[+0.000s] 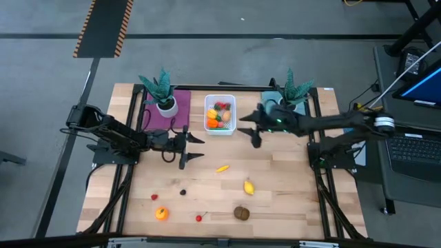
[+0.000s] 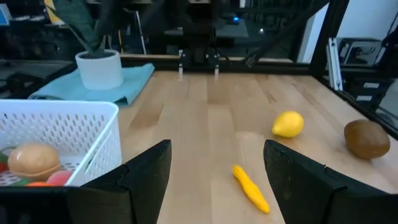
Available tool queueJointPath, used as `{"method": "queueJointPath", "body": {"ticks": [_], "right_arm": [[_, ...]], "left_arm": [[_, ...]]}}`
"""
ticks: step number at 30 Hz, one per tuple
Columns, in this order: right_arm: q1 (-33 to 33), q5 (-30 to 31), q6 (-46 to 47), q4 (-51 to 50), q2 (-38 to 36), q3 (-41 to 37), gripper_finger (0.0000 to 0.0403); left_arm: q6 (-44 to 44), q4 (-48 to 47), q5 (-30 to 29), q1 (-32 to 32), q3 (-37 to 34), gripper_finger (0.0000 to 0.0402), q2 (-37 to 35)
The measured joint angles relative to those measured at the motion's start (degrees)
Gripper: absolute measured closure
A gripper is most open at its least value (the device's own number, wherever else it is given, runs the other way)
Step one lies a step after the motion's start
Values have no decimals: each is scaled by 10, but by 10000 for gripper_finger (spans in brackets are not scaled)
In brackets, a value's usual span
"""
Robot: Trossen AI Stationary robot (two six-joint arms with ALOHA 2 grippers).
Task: Pick and placing Produce into tupperware
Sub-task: Put the yellow lemon into the white bin
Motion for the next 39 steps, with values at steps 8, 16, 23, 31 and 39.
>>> {"method": "queueJointPath", "body": {"ticks": [8,16,23,31,39], "right_arm": [[73,-1,9,91,-137,-155,178],[124,-40,19,127,-195,-236,178],[136,-40,63,124,-194,-240,178],[146,-39,92,125,-193,-238,178],[223,12,76,41,-193,-163,178]], "left_arm": [[10,21,0,-26,0,154,0],[15,20,0,-55,0,154,0],[15,20,0,-77,0,154,0],[10,20,0,-92,0,154,0],[10,15,0,-108,0,154,0]]}}
